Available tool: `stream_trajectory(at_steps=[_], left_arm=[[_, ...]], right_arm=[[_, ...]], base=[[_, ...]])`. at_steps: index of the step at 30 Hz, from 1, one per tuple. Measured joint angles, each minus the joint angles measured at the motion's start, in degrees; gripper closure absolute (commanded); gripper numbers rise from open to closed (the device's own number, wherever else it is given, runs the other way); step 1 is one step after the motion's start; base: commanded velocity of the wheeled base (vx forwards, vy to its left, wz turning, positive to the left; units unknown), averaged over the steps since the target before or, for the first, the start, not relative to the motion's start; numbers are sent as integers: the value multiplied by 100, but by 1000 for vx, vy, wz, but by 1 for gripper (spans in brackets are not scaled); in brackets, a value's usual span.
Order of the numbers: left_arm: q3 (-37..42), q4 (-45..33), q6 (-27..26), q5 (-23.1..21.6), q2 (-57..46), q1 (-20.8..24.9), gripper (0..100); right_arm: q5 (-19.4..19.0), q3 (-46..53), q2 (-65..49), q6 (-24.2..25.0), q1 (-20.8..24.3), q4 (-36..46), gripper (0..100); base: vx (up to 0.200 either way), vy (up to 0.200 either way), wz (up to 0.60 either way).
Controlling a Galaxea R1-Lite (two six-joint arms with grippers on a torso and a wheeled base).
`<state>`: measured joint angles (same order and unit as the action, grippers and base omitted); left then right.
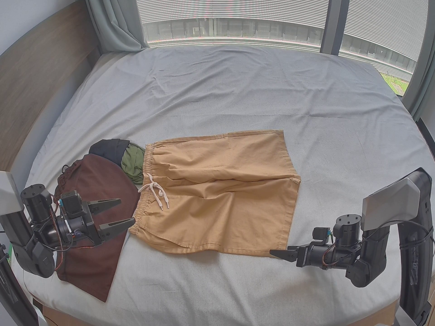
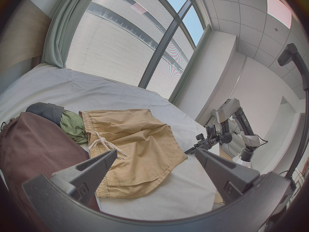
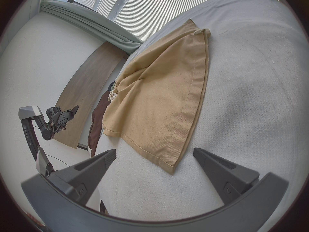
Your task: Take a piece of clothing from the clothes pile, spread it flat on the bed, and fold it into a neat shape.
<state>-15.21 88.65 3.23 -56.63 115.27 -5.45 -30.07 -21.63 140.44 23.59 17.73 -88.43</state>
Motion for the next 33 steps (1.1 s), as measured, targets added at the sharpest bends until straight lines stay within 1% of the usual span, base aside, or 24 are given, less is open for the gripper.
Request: stream_trajectory(at_steps=[5,10,15,16,33], left_arm=[[-2,0,-1,2,0,0,0],[-7,0,-1,0,0,2,0],[-7,0,-9,13,2,-2,0],[-5,0,-12,18,2,-2,0],[22,-7,-110,22,71,9,0]], right_arm=[[2,-116,154,148,154,-15,0],[7,-238,249,427,254,-28,0],[13,-334,286,471,272,-13,0],[13,-347,293,473,267,-11,100],[49,-378,341,463,230,20,100]], base=[[0,0,0],[0,0,0],[0,0,0],[0,0,0],[0,0,0]])
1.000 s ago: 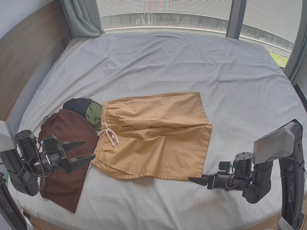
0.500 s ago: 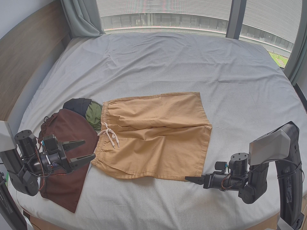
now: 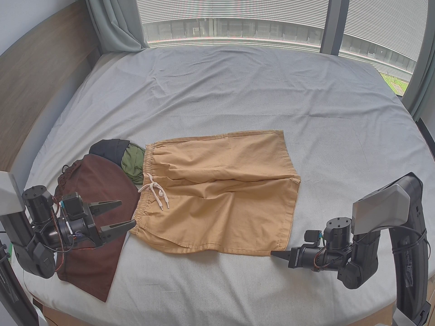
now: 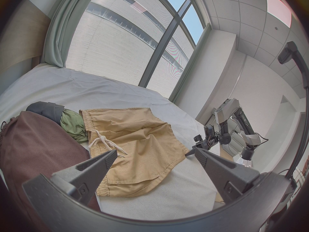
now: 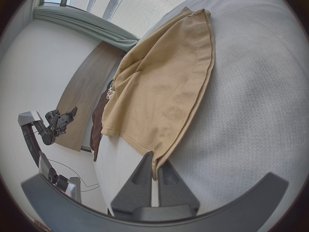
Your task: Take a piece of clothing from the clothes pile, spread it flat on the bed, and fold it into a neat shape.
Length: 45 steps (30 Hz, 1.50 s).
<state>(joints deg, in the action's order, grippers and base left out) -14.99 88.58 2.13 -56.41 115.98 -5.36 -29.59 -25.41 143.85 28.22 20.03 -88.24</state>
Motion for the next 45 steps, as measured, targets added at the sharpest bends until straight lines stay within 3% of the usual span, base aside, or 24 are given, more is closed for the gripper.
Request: stream_trajectory(at_steps=[25,36,45], left_arm=[[-88,0,183,30,780,-172,0],[-347,0,935,246,1379,-202,0],[-558,-1,994,444,1883,-196,0]], right_arm=[[17,-28,0,-28,-9,-23,100],[17,-22,0,-37,-18,-26,100],[17,-17,-13,-44,-22,-26,100]], base=[[0,0,0],[0,0,0],[0,0,0]])
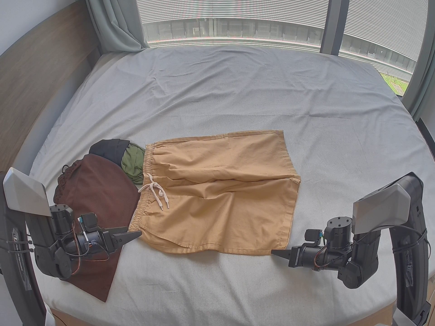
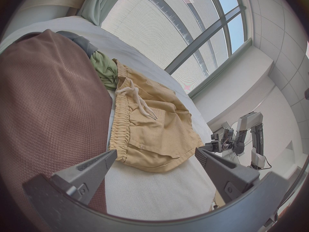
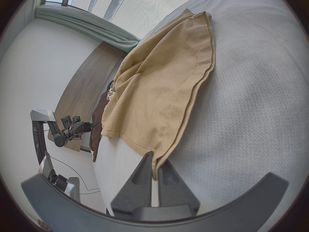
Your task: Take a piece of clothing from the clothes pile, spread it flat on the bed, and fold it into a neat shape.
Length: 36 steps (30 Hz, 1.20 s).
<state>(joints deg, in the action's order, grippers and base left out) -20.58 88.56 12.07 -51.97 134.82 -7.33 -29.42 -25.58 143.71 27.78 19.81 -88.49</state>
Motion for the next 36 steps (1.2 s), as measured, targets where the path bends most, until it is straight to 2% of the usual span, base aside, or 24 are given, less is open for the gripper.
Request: stream_trajectory(at_steps=[9,19,30,36], left_arm=[[-200,1,-11,301,378,0,0],[-505,6,40,319,695,-6,0],[-686,12,711,456,728,55,0],[-769,4,831,457,717,96,0]], right_arm=[[-2,-11,9,-9,0,0,100],[0,-33,13,-11,2,0,100],[0,-38,20,-79,4,0,100],[0,-44,22,-88,4,2,100]], base=[[0,0,0],[0,0,0],[0,0,0],[0,0,0]])
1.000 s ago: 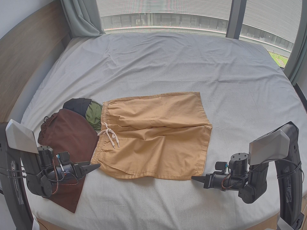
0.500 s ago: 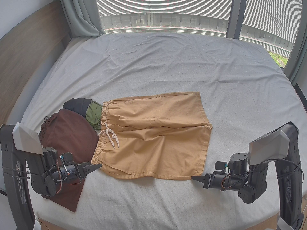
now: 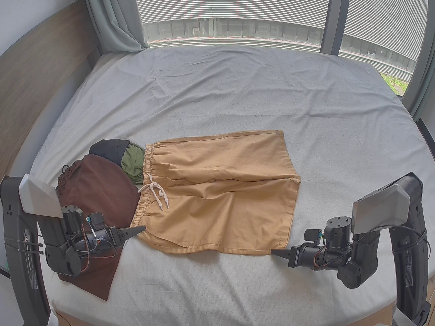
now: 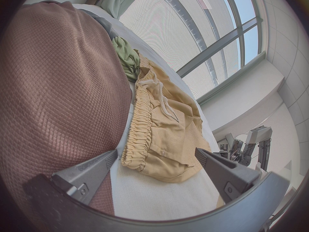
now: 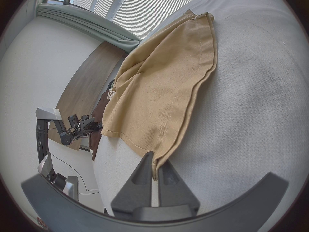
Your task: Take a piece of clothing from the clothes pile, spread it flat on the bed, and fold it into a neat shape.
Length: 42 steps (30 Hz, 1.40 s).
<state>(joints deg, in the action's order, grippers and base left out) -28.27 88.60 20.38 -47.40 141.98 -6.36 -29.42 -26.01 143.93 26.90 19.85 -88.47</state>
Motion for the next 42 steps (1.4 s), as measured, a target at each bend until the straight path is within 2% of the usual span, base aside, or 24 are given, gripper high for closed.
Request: stream_trajectory(at_steps=[10,11,27,34,42], left_arm=[[-72,9,4,-15,44,99,0],[-72,9,0,-12,49,102,100],[-80,0,-24,-20,40,78,100],[319,7,-40,-50,-321,85,100],[772,7,-668,-266,-552,96,100]], right_arm=[[-2,0,0,-2,-1,0,100],[0,0,0,-2,-1,-2,100],[2,90,-61,-41,-72,-2,100],[-17,297,-322,-551,-334,11,100],[-35,802,-601,-639,-560,22,100]], base=[[0,0,0],[0,0,0],[0,0,0],[0,0,0],[0,0,0]])
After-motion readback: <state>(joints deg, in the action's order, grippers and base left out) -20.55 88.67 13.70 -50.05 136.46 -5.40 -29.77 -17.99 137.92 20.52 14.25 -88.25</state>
